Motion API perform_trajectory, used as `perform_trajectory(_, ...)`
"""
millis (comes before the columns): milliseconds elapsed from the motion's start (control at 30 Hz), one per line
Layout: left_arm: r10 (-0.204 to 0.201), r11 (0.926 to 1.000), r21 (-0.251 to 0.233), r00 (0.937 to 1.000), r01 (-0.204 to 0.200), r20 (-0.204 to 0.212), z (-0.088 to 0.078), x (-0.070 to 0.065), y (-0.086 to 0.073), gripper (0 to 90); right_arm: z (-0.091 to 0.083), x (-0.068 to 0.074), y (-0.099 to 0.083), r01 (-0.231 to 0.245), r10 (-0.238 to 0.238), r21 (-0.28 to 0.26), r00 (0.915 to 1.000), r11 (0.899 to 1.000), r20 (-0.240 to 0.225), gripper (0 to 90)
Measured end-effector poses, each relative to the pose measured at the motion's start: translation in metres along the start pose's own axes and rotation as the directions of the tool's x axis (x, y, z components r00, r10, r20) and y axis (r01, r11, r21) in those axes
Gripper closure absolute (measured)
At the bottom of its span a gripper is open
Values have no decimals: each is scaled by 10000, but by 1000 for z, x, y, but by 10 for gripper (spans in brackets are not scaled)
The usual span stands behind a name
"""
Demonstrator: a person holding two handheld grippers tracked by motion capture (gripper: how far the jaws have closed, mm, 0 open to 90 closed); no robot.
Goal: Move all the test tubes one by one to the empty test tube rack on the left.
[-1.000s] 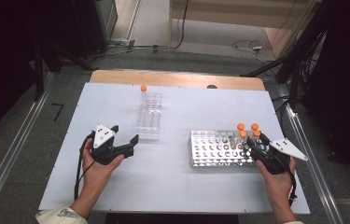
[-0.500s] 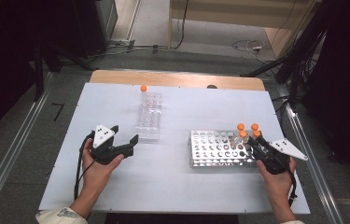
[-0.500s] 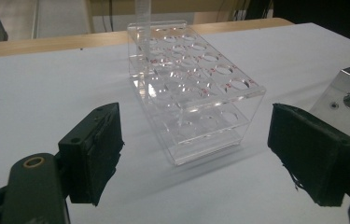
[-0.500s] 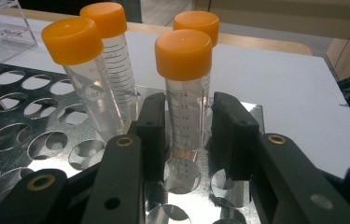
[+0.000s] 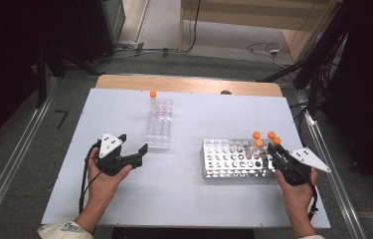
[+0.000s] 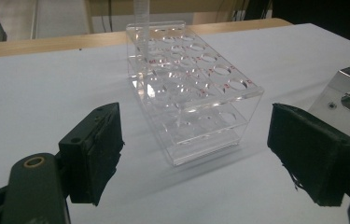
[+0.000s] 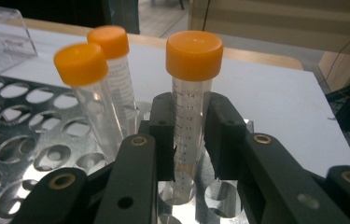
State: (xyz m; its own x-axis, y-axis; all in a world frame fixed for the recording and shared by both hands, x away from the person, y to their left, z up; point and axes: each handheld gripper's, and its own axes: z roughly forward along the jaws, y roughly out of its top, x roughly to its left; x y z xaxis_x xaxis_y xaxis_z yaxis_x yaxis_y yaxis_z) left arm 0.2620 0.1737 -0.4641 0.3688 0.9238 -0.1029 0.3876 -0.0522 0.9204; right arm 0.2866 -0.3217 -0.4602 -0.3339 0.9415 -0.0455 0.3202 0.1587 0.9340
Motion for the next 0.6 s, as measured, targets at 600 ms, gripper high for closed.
perform_trajectory(600,-6,9999,-103,10000,7,98,-3,-2,2,190,-44,0,31,-454,417,-1359,9987,9897,-294,719)
